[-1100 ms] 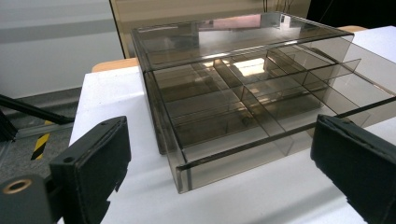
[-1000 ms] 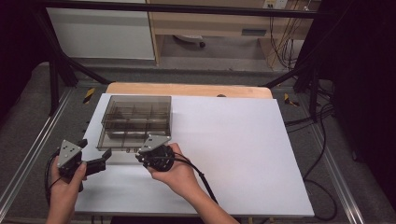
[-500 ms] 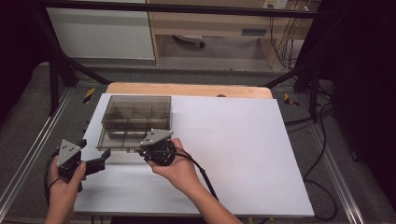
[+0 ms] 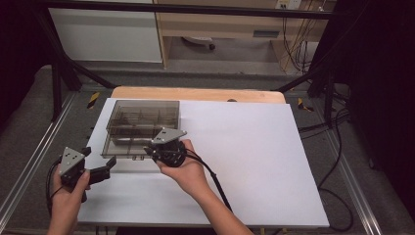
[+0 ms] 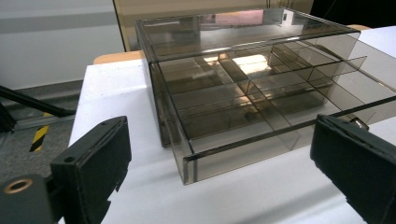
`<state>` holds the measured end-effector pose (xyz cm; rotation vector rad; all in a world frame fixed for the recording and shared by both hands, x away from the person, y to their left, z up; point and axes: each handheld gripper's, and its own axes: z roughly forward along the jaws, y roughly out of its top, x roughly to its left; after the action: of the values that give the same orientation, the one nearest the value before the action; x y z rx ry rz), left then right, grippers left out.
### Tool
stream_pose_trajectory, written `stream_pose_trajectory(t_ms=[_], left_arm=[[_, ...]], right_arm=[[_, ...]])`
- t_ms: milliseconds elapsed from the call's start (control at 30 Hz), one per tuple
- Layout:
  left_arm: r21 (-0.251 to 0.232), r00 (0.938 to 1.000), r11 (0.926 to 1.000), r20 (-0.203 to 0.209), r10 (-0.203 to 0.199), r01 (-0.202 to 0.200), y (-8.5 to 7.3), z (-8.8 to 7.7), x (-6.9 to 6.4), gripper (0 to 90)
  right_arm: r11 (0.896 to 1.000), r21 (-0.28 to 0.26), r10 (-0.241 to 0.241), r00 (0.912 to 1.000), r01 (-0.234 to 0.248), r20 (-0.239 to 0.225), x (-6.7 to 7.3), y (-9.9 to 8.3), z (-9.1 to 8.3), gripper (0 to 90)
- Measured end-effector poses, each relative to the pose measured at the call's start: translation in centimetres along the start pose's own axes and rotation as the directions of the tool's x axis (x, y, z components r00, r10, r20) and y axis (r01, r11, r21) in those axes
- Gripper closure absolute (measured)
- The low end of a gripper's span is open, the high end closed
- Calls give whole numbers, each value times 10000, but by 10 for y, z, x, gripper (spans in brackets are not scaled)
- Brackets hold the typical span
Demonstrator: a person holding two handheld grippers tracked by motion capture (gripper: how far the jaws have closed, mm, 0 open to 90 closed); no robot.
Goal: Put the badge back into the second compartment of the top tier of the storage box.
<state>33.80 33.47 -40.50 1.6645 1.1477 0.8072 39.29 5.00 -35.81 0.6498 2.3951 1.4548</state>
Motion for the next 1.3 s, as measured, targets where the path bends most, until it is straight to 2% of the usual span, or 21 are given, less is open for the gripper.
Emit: stream_pose_trajectory(t_ms=[233, 300, 400, 600, 933, 1300], left_arm=[[30, 10000, 10000, 43, 37, -37, 0, 1, 0, 53], [53, 10000, 10000, 33, 46, -46, 0, 1, -1, 52], [78, 10000, 10000, 19, 53, -53, 0, 2, 0, 52], [22, 10000, 10000, -30, 69, -69, 0, 0, -1, 52], [40, 9998, 9998, 6, 177, -177, 1, 0, -2, 53], [-36, 9999, 9999, -21, 149, -149, 1, 1, -2, 52]], right_arm=[[9994, -332, 84, 9995, -73, 313, -11, 4, -6, 809], [9997, -240, -79, 9990, 89, 441, -13, 4, -6, 809], [9997, -238, -48, 9988, 59, 489, -15, 4, -7, 809], [9985, -481, 290, 9981, -263, 551, -17, 4, -7, 810], [9952, -837, 564, 9961, -506, 683, -23, 18, 3, 809], [9936, -997, 593, 9960, -524, 674, -24, 19, 19, 810]])
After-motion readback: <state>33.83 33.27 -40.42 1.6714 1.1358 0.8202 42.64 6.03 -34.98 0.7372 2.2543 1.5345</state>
